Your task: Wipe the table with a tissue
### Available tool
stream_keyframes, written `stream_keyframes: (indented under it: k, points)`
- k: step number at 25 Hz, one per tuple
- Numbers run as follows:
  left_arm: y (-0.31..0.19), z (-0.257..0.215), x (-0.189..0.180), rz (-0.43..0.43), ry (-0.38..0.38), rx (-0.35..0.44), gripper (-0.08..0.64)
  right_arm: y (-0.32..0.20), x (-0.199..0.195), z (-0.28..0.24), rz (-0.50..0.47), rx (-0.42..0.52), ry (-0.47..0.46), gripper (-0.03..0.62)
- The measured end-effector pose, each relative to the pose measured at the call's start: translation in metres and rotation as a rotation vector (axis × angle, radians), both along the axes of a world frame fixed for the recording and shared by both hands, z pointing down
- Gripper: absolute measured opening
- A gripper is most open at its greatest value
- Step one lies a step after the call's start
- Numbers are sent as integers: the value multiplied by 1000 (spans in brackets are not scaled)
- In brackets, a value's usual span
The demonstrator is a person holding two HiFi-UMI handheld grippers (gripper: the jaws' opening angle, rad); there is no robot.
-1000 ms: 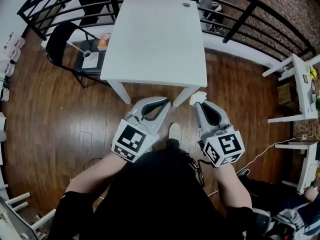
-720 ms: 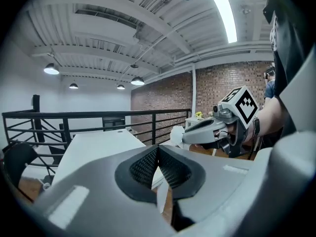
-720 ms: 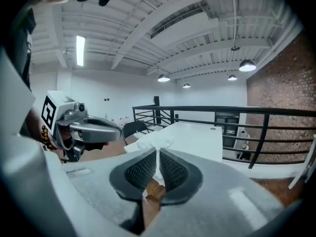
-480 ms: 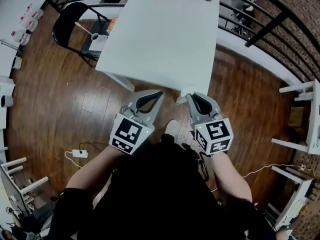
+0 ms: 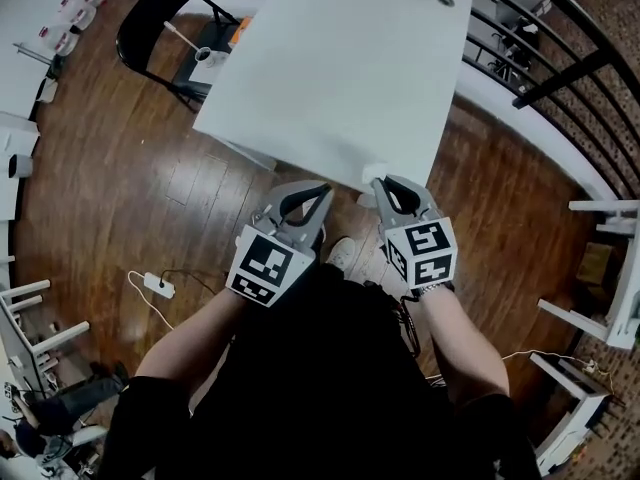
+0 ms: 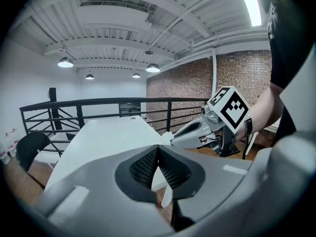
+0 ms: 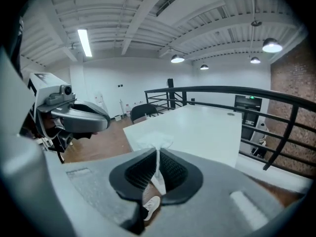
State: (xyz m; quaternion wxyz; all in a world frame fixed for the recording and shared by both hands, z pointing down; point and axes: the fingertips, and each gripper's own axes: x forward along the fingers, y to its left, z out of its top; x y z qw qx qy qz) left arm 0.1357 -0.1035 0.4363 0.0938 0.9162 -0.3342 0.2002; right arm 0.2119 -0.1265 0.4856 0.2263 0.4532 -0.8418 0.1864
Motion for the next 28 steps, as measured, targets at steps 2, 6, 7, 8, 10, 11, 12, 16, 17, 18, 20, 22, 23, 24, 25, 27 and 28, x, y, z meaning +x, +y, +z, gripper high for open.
stream_keyframes:
  k: [2,6,7,8,10,11,12,16,17,18,20,22,23,24,25,27,28]
  points:
    - [-8,10,-2,-1,-7,-13,17,-11,-1,15,-15,-23,31,6]
    - [-27,26,-5,-2,-17,-41,17,-35,-1,41,-29,-70,84,6]
    - [-32,29,-5,1,-19,-49,17,-40,-1,48,-34,-84,96,6]
    - [-36,33,-5,4,-22,-57,17,-46,-1,55,-39,-97,109,6]
    - [-45,41,-4,10,-25,-75,17,-57,-2,69,-51,-123,136,6]
    - [-49,45,-4,14,-26,-86,17,-62,-2,76,-55,-137,148,6]
    - [-53,49,-3,19,-28,-97,17,-66,-2,82,-59,-151,156,6]
    - [-65,62,-3,41,-38,-136,17,-80,-3,103,-64,-210,183,6]
    - [-68,66,-4,45,-40,-143,17,-83,-3,108,-63,-222,192,6]
    - [-71,69,-4,48,-40,-150,17,-86,-4,113,-63,-234,200,6]
    - [-77,74,-5,52,-40,-164,17,-91,-5,122,-65,-258,214,6]
    - [-83,79,-6,57,-40,-178,17,-96,-6,129,-68,-281,225,6]
    - [-86,81,-6,59,-41,-184,17,-98,-6,132,-71,-291,229,6]
    - [-88,83,-6,62,-41,-190,17,-100,-7,135,-73,-302,232,6]
    - [-90,86,-6,65,-42,-195,17,-101,-9,137,-76,-315,233,6]
    - [-93,92,-7,70,-46,-210,17,-102,-10,142,-80,-336,238,6]
    - [-94,93,-7,71,-48,-215,17,-102,-10,144,-81,-342,243,6]
